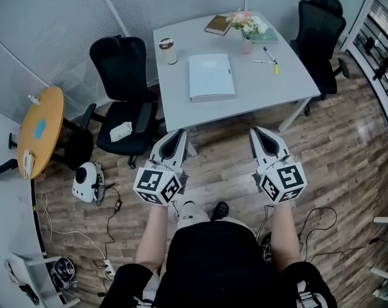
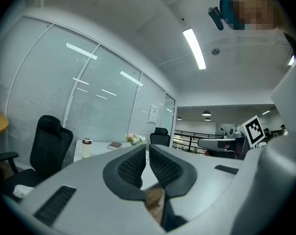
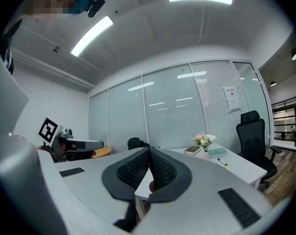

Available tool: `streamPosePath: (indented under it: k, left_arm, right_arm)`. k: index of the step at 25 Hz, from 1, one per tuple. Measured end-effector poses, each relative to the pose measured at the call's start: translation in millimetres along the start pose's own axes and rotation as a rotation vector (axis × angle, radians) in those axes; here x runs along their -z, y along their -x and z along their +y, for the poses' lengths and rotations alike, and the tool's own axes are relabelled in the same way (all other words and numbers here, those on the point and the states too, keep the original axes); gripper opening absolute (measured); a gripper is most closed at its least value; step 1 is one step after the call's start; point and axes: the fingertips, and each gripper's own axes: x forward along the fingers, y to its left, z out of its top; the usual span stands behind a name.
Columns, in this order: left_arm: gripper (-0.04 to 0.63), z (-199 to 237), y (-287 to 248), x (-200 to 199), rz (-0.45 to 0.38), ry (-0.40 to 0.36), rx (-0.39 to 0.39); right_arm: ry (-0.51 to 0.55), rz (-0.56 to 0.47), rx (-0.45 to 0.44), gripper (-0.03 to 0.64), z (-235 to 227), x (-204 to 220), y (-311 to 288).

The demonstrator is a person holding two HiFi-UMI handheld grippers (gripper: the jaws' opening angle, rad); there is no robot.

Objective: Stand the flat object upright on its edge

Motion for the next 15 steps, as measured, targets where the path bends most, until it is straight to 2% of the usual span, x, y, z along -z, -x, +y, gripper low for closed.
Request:
streamPosePath:
  k: [8,15]
  left_arm:
    - [0.037,14,-2,15,0.019,0.022,0.005]
    - [0.037,38,-29,16,0.019,0.039,0.032]
  right_arm:
    - [-0.002,-0.008,0.033,0.017,-2,14,-9]
    - [-0.026,0.015,0.05,0.017,-15,17,-41]
